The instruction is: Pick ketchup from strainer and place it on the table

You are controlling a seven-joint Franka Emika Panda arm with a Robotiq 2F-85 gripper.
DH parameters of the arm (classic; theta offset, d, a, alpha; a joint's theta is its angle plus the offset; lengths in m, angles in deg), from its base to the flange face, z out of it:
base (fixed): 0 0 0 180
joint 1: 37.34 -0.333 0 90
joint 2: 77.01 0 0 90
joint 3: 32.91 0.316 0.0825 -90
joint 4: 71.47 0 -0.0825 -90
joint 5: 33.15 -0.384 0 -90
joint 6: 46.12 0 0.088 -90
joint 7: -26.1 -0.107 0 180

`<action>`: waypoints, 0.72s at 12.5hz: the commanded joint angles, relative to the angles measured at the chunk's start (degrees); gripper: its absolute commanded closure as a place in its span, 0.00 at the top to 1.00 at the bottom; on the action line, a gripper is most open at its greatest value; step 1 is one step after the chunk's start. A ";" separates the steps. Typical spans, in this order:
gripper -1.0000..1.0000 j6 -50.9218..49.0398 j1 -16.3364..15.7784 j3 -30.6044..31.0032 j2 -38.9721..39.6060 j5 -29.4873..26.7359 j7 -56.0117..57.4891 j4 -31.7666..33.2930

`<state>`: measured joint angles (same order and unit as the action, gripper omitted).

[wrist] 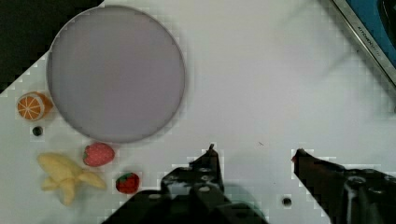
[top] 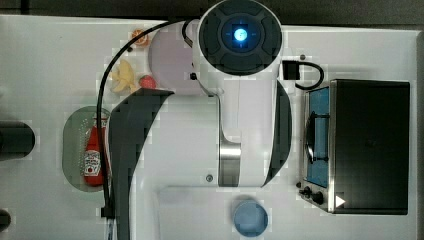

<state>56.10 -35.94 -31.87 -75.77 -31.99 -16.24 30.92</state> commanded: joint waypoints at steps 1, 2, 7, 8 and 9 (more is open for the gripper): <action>0.79 -8.83 5.97 3.66 -15.31 -2.04 -8.85 6.12; 0.90 -8.72 5.84 4.26 -15.20 -2.10 -8.85 6.12; 1.00 -6.47 4.30 14.07 -12.86 -2.17 -8.85 6.11; 1.00 -5.98 4.13 17.09 -12.22 -2.17 -8.85 6.09; 1.00 -5.62 4.02 20.27 -11.51 -2.16 -8.85 6.10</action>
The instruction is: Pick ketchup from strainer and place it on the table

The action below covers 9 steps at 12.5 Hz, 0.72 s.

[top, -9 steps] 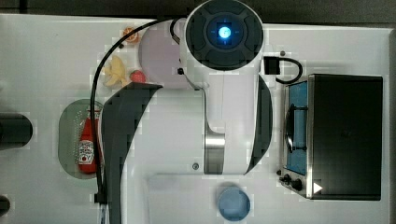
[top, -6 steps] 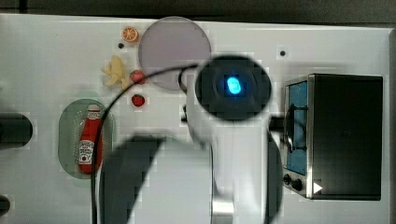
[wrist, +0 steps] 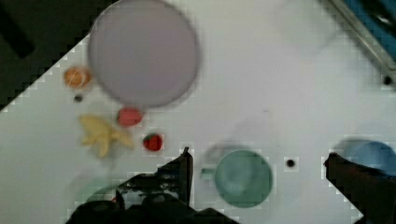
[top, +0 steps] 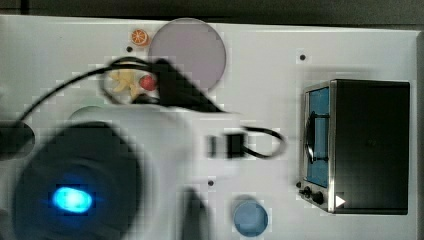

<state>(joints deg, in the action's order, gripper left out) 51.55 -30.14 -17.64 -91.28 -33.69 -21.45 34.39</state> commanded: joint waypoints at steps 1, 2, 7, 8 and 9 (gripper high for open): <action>1.00 -0.78 -1.89 9.23 4.75 -0.45 -3.64 2.64; 1.00 -0.72 -1.97 12.43 5.52 -0.43 -3.64 2.64; 1.00 3.28 -2.11 25.66 10.70 -0.18 -4.56 3.52; 1.00 4.81 -2.13 27.62 11.82 -0.18 -4.56 4.58; 1.00 7.15 -2.15 29.20 12.87 -0.17 -4.57 6.13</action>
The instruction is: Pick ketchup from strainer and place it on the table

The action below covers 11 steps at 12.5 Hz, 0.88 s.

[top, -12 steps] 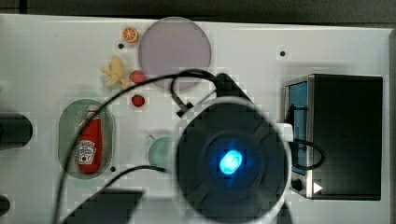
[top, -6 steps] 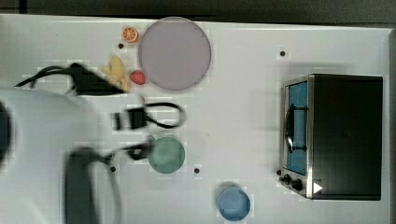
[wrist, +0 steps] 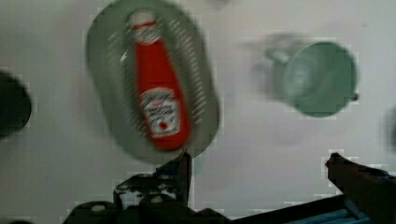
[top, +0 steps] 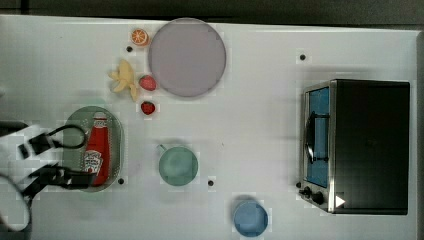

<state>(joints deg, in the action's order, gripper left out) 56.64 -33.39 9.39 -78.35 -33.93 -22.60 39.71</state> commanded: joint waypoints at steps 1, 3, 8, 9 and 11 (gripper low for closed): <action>1.00 5.06 1.07 3.55 0.90 0.11 -3.41 2.86; 1.00 12.73 1.04 5.44 2.77 0.18 -3.41 7.85; 1.00 33.87 0.98 5.93 9.17 6.56 -3.41 19.20; 1.00 36.76 0.98 5.86 10.99 8.59 -3.41 20.22; 1.00 40.94 0.98 5.51 15.17 11.30 -3.51 20.96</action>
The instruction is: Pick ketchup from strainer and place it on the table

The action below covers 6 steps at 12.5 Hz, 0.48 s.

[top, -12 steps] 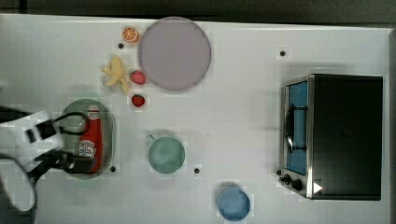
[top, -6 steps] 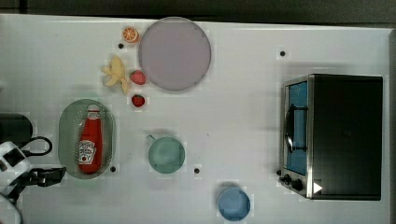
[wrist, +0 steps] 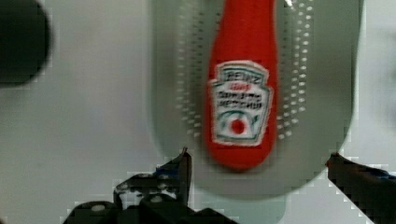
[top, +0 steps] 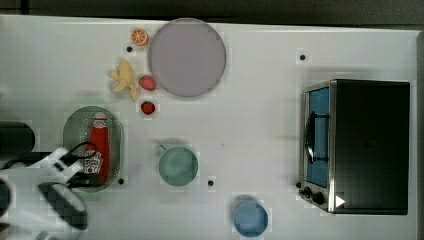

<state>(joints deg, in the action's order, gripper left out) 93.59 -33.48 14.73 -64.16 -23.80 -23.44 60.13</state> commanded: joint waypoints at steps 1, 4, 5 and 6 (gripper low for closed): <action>1.00 5.32 1.08 -0.17 3.11 2.56 -2.67 0.48; 1.00 8.18 0.99 -1.40 9.04 7.84 -2.93 -0.06; 1.00 9.25 0.96 -1.89 10.82 9.34 -3.64 -0.19; 1.00 10.50 0.85 -2.42 12.54 10.68 -4.98 -0.29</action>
<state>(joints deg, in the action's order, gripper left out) 103.69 -31.94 12.60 -50.89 -13.22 -24.70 61.59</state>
